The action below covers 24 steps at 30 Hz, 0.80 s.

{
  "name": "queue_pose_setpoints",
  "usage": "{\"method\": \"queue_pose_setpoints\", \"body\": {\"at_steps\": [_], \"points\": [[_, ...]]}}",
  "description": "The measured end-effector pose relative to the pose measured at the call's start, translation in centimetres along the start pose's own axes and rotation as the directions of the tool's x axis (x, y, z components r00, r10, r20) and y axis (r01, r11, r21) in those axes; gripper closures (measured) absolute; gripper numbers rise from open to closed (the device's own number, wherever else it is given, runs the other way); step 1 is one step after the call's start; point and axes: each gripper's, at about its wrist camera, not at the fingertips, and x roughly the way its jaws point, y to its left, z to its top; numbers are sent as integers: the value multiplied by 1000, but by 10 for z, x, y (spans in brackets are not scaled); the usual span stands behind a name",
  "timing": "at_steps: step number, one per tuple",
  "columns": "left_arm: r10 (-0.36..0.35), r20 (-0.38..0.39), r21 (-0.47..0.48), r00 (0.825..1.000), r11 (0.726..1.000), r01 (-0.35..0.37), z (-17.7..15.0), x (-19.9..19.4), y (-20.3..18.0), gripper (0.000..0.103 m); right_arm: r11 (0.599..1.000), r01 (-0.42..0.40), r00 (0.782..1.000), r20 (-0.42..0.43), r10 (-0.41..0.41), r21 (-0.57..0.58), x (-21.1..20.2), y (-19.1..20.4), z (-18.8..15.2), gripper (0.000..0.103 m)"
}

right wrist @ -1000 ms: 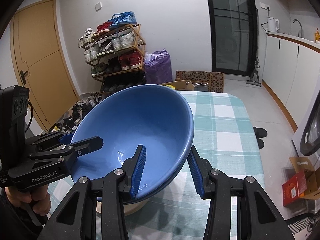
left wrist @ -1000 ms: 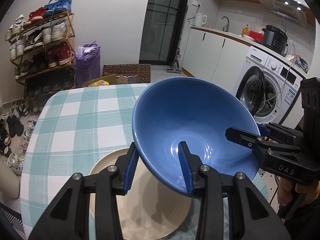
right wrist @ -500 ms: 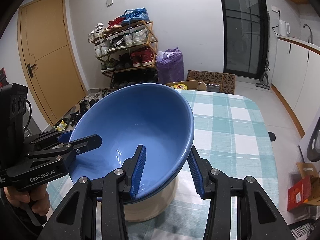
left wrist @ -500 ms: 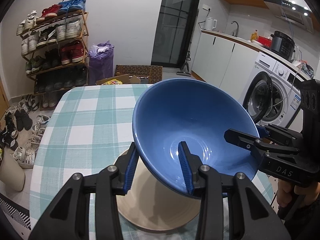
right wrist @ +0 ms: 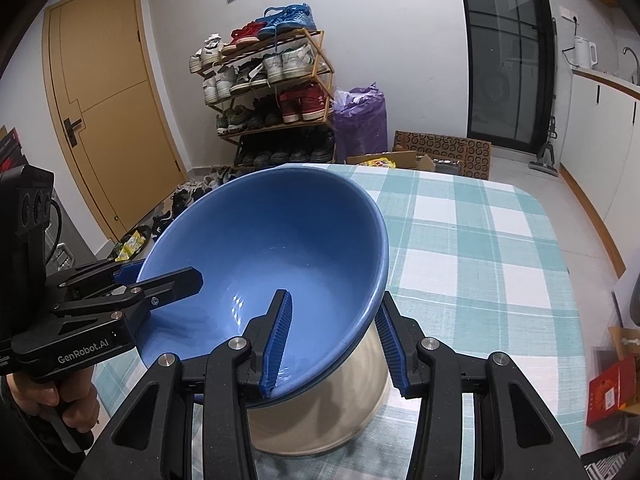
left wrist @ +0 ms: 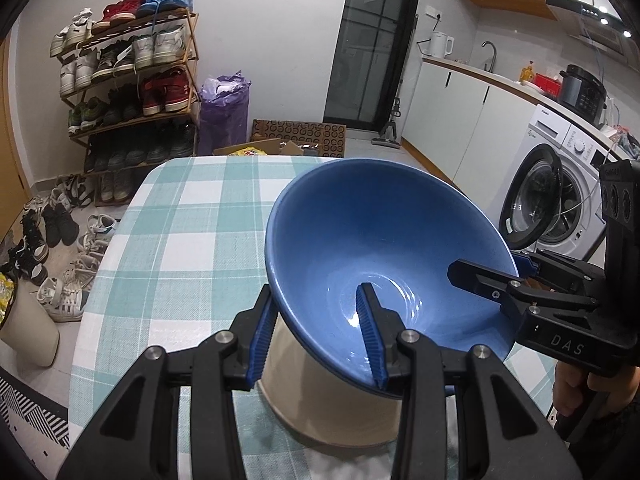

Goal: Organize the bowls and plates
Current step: 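Lift the nested blue bowls with both tools and carry them over the cream plates, then lower the held blue bowls onto the cream plate stack with both tools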

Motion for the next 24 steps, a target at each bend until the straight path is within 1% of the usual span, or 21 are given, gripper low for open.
{"method": "queue_pose_setpoints", "body": {"at_steps": [8, 24], "points": [[13, -21, -5, 1000, 1000, -13, -5, 8, 5, 64, 1000, -20, 999, -28, 20, 10, 16, -1, -7, 58], [16, -54, -13, 998, 1000, -16, -15, 20, 7, 64, 1000, -18, 998, -66, 19, 18, 37, -5, -18, 58]]}}
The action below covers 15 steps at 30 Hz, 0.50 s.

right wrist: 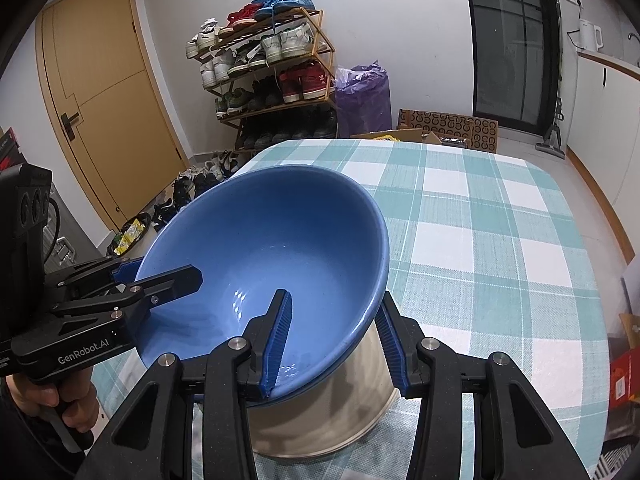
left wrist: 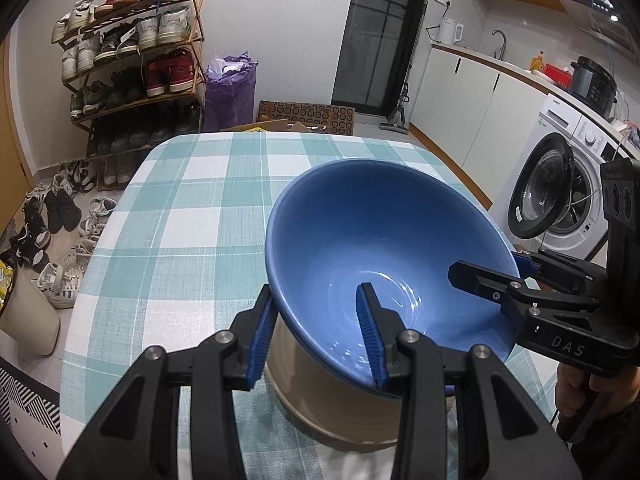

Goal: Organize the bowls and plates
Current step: 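Lower the held blue bowls onto the cream plate stack with both tools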

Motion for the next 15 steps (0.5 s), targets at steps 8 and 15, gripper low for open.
{"method": "queue_pose_setpoints", "body": {"at_steps": [8, 15], "points": [[-7, -18, -10, 1000, 1000, 7, -6, 8, 4, 64, 1000, 5, 1000, -17, -5, 2, 5, 1, -3, 58], [-13, -24, -15, 1000, 1000, 13, -6, 13, 5, 64, 1000, 7, 1000, -26, -7, 8, 10, -2, -4, 58]]}}
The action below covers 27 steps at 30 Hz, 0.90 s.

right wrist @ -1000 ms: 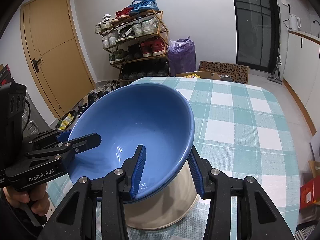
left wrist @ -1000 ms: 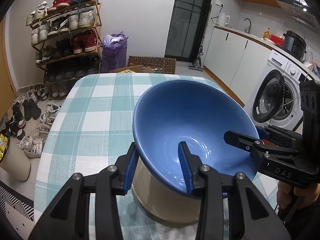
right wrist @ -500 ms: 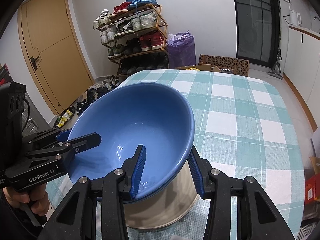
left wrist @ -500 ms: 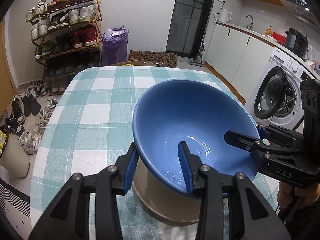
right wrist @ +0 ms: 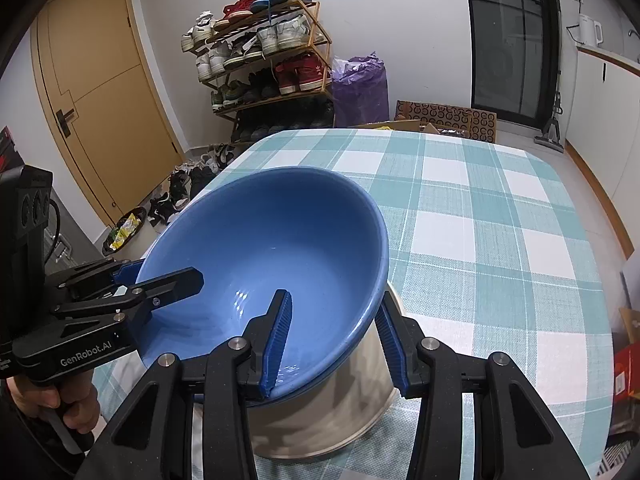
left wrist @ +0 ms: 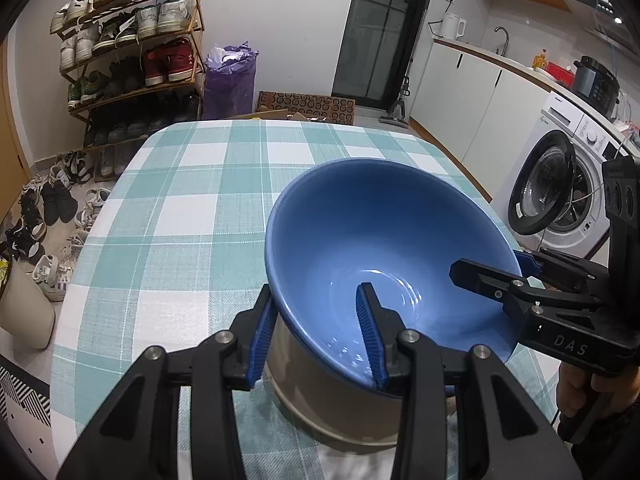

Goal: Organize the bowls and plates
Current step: 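Lower the held blue bowls onto the cream plate stack with both tools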

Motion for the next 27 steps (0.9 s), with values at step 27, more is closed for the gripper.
{"method": "queue_pose_setpoints", "body": {"at_steps": [27], "points": [[1, 4, 8, 1000, 1000, -1, 12, 13, 0, 64, 1000, 7, 1000, -4, -7, 24, 7, -8, 10, 58]]}}
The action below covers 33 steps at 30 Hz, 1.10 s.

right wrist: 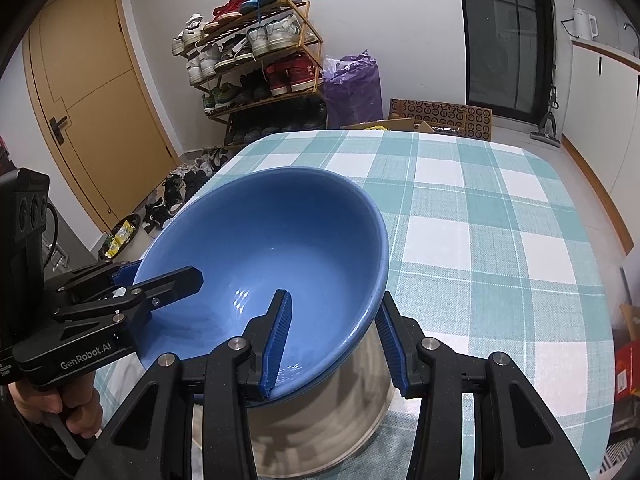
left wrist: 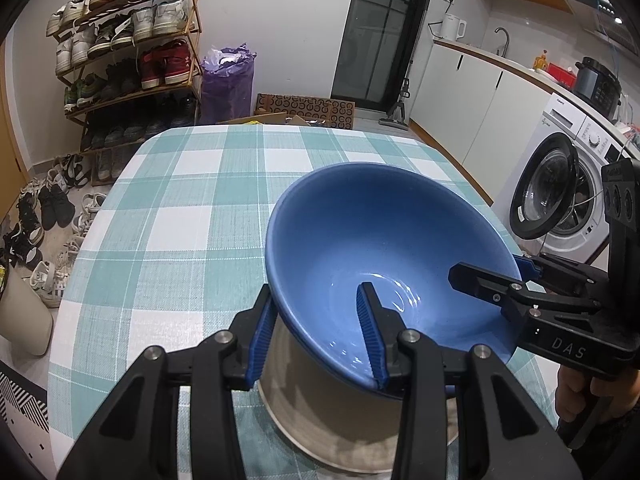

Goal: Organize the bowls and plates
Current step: 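Lower the held blue bowls onto the cream plate stack with both tools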

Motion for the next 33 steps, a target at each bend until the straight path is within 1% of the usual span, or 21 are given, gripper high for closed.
{"method": "queue_pose_setpoints", "body": {"at_steps": [14, 19, 21, 22, 23, 24, 25, 26, 28, 29, 30, 31, 32, 33], "points": [[6, 1, 6, 1000, 1000, -6, 4, 3, 0, 64, 1000, 1, 1000, 0, -1, -3, 1, 0, 1, 58], [6, 1, 7, 1000, 1000, -6, 3, 3, 1, 63, 1000, -10, 1000, 0, 10, 3, 3, 0, 2, 58], [3, 1, 8, 1000, 1000, -3, 3, 2, 1, 61, 1000, -10, 1000, 0, 10, -1, 2, 0, 2, 58], [4, 2, 12, 1000, 1000, -4, 3, 1, 1, 58, 1000, -10, 1000, 0, 10, -1, 2, 0, 2, 57], [7, 6, 15, 1000, 1000, -7, 2, -1, 0, 53, 1000, -14, 1000, 4, 14, -3, 1, 0, 2, 56], [11, 14, 22, 1000, 1000, -12, 1, -3, 0, 50, 1000, -14, 1000, 9, 14, -6, 0, 0, 2, 55], [13, 19, 26, 1000, 1000, -14, 0, -6, -1, 44, 1000, -16, 1000, 16, 16, -6, -2, -2, 2, 54], [14, 24, 30, 1000, 999, -14, 0, -8, -2, 43, 1000, -18, 1000, 20, 19, -7, -4, -2, 2, 53], [8, 36, 42, 999, 999, -9, -1, -15, -3, 42, 1000, -19, 999, 28, 19, -7, -8, -4, 2, 48], [10, 42, 48, 999, 999, -12, -2, -17, -3, 39, 1000, -20, 999, 34, 20, -6, -11, -4, 2, 40], [13, 48, 54, 999, 998, -15, -2, -20, -3, 37, 1000, -18, 999, 46, 18, -1, -14, -5, 2, 35], [17, 53, 54, 998, 998, -20, -3, -22, -3, 29, 1000, -15, 998, 56, 15, 1, -18, -7, 2, 34], [23, 66, 55, 998, 998, -27, -3, -26, -3, 24, 1000, -15, 998, 66, 15, 1, -21, -8, 2, 28], [24, 77, 57, 997, 998, -29, -4, -28, -3, 23, 1000, -17, 997, 75, 17, 3, -24, -9, 1, 19]]}}
